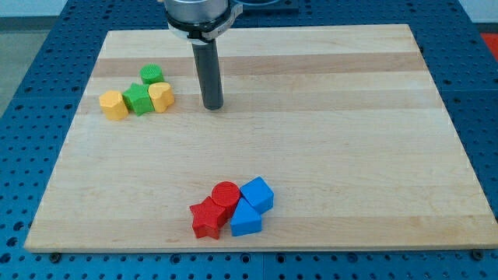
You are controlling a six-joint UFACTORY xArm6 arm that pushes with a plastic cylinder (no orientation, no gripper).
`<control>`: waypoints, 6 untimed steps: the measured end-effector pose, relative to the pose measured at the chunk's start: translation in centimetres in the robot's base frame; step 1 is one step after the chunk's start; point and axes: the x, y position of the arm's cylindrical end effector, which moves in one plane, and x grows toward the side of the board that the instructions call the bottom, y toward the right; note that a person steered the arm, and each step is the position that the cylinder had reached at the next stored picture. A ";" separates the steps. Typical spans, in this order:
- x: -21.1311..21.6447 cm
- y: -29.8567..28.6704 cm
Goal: Separate the yellow heart from the green blocks
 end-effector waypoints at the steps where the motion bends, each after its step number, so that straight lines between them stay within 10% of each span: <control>1: -1.4 -3.9; 6: -4.9 -8.8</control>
